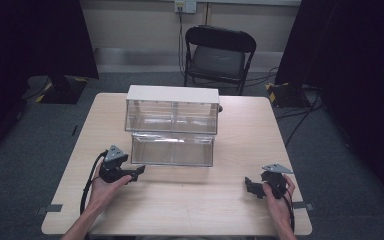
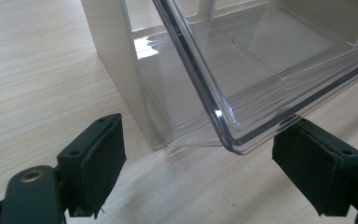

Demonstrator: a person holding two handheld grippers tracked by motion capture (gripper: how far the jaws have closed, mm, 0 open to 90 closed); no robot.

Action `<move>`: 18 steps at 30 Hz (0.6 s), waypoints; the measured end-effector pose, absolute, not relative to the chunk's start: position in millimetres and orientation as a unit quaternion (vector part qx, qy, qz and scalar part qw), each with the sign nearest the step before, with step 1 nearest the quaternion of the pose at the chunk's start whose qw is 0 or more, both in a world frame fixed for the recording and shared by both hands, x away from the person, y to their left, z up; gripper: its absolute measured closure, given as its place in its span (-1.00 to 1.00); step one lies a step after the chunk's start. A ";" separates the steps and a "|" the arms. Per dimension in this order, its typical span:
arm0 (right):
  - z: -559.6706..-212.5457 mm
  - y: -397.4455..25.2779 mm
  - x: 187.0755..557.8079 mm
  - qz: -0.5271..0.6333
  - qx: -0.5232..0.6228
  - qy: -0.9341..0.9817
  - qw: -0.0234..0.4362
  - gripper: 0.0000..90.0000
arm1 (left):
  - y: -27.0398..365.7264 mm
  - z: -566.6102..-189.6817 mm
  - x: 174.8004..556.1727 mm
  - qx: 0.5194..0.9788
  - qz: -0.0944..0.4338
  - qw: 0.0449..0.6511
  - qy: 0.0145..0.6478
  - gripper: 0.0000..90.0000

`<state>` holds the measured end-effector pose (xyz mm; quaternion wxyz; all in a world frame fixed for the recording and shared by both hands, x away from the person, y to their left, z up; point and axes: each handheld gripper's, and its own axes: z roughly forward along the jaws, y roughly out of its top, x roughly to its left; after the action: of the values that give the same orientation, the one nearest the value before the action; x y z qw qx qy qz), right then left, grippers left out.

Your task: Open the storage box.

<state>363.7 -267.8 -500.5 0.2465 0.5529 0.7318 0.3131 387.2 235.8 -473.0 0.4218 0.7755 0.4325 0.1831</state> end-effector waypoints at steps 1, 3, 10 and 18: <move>-500.5 -267.8 363.7 0.313 0.553 0.732 0.246 -0.80 | 236.6 -472.8 387.7 0.775 0.183 0.422 0.433 -0.62; -500.4 -267.8 363.7 0.313 0.553 0.732 0.246 -0.80 | 237.8 -472.6 388.7 0.775 0.181 0.423 0.433 -0.65; -500.4 -267.8 363.7 0.313 0.553 0.732 0.246 -0.80 | 239.3 -469.9 387.1 0.772 0.171 0.440 0.427 -0.66; -500.4 -267.8 363.8 0.313 0.553 0.732 0.246 -0.80 | 239.3 -467.4 384.5 0.771 0.172 0.448 0.419 -0.65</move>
<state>363.8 -267.8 -500.4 0.2463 0.5529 0.7318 0.3131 384.5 239.3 -467.4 0.4478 0.7709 0.4191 0.1719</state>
